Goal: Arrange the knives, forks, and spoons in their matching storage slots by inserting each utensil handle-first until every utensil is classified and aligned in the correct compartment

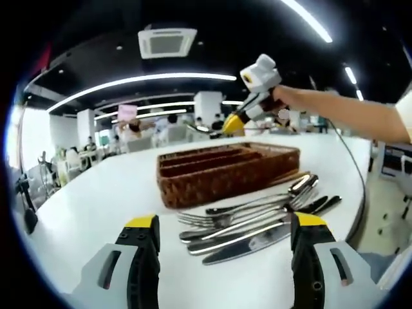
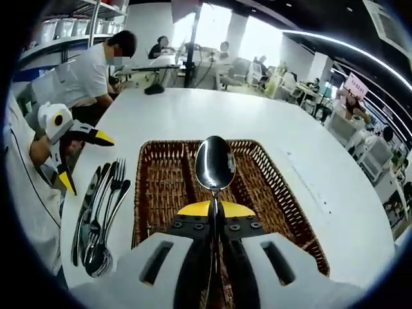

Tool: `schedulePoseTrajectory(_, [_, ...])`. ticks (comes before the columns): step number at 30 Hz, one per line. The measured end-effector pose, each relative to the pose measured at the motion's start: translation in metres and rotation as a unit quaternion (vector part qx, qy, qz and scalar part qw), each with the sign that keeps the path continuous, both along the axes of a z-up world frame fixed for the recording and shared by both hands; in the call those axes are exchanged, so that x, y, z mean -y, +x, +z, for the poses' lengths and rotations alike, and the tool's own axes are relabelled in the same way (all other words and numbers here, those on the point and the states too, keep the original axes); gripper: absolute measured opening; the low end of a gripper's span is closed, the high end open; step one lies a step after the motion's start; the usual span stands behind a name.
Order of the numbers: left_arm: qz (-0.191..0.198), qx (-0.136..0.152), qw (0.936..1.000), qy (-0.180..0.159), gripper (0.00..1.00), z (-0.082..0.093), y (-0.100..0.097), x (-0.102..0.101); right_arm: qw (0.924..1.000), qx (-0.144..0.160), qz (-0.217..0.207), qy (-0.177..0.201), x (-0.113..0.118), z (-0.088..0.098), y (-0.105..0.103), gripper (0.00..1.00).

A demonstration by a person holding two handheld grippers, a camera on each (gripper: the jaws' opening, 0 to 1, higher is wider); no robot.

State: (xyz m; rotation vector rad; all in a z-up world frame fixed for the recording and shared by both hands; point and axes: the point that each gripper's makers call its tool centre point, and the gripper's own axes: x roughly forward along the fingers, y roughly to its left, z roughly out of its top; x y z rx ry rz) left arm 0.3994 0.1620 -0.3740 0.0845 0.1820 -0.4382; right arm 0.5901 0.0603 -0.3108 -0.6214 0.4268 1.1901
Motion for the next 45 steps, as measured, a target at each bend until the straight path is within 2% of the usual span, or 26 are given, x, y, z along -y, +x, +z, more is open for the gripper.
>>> schedulePoseTrajectory(12, [0.0, -0.002, 1.0, -0.006, 0.84, -0.001, 0.01, 0.003, 0.9999, -0.011, 0.002, -0.008, -0.001, -0.008, 0.022, 0.03])
schedulePoseTrajectory(22, [0.01, -0.008, 0.9999, -0.008, 0.84, -0.006, 0.014, -0.003, 0.9997, -0.017, 0.007, -0.014, -0.006, -0.015, 0.038, 0.03])
schedulePoseTrajectory(45, [0.02, -0.009, 0.9997, -0.014, 0.84, -0.003, 0.017, -0.007, 0.9993, -0.014, 0.018, -0.031, -0.018, -0.026, 0.075, 0.03])
